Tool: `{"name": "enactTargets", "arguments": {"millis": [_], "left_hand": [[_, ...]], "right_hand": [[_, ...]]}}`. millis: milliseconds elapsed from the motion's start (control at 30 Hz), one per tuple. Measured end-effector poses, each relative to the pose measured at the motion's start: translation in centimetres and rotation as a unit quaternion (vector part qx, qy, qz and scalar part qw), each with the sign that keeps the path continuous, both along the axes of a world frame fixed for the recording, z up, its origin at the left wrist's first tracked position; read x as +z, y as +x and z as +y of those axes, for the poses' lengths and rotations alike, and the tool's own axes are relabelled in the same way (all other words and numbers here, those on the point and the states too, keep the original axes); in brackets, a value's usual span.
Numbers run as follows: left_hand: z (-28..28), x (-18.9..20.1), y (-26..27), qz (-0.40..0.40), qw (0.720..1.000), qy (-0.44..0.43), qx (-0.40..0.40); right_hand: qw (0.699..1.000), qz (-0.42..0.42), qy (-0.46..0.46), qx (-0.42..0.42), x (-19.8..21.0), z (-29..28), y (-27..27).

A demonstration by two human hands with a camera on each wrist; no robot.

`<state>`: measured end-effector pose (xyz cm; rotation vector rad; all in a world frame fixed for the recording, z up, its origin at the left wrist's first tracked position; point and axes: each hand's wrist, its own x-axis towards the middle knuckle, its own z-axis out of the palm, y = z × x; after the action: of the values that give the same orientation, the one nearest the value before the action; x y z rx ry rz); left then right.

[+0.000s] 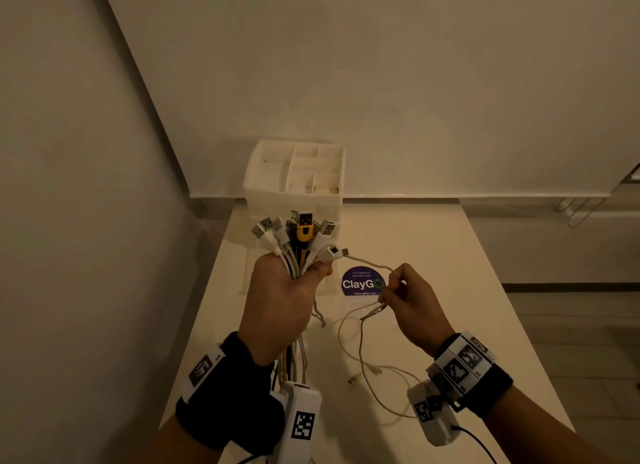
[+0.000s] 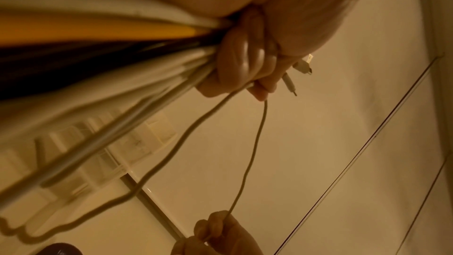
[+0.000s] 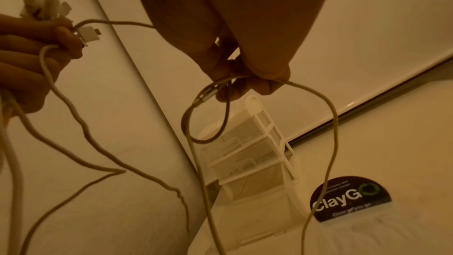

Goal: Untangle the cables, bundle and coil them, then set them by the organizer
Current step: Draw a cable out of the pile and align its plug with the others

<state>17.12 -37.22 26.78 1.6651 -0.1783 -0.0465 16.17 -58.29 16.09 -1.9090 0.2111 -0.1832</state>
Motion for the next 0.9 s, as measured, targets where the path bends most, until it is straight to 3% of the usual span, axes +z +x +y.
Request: {"name": "enactTargets", "arguments": {"millis": [267,467,900], "left_hand": [[0.0,-0.1,0.0,0.01,1.0,0.005,-0.009],[0.2,-0.5,0.0,0.017,1.0,-0.006,-0.005],[1.1,0.5,-1.1,-0.008,1.0,0.001,-0.001]], "right_hand": [[0.999,0.038,0.023,0.01,0.5,0.2,-0.4],[0.986,0.03,0.159,0.026,0.9,0.5,-0.8],[0.998,-0.053,-0.016,-0.016,2.6,-1.1,0.8]]}}
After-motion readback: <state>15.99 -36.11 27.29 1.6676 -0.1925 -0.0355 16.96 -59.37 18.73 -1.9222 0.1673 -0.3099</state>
